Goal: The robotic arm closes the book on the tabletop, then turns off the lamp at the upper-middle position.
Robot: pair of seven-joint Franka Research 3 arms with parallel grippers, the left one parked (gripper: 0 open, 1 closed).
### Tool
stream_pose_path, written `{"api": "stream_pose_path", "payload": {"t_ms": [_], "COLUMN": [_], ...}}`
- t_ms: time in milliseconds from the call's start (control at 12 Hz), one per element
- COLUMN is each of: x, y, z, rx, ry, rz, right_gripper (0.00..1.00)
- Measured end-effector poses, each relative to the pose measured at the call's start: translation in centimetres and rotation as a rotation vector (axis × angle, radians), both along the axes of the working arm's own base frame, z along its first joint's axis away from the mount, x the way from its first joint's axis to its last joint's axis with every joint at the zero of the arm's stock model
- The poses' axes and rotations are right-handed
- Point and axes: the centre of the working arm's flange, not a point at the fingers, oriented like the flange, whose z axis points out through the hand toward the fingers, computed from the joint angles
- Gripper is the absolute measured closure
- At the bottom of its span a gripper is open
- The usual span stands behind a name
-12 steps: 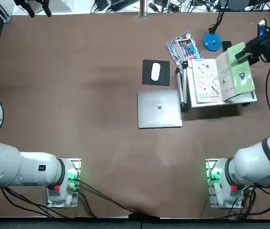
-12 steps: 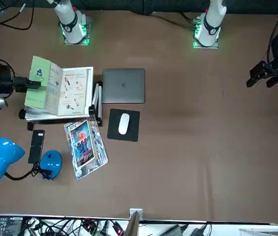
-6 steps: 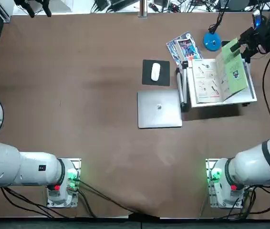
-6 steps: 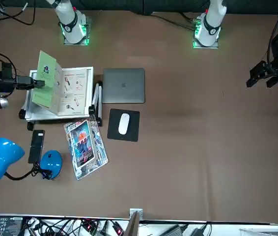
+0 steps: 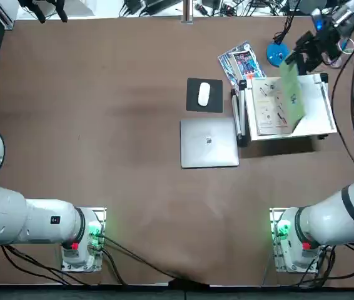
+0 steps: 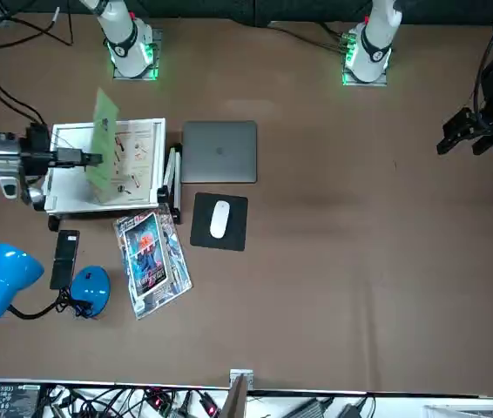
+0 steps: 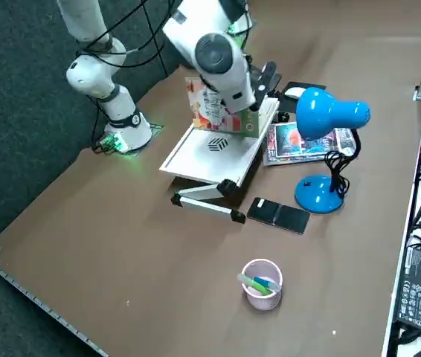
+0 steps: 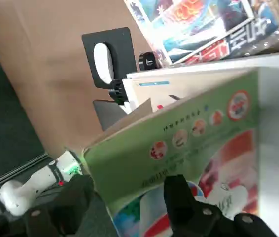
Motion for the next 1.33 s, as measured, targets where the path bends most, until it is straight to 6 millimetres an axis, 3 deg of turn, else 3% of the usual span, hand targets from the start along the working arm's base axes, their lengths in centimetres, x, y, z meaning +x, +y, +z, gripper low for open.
{"api": "stream_pose_path", "payload": {"t_ms": [167, 667, 1083, 1333], "x": [1.0, 1.5, 0.8, 0.3], "y": [4.3, 11.5, 14.1, 15.8], "z": [0.2, -0.6, -1.3, 0.3], "rx": [-0.050, -0.133, -0.208, -0.324], "ry": [0.000, 0.013, 0.079, 0.088], "rz": [0.007, -0.002, -0.011, -0.016], "right_gripper": [0.11, 0.08, 0.08, 0.07]}}
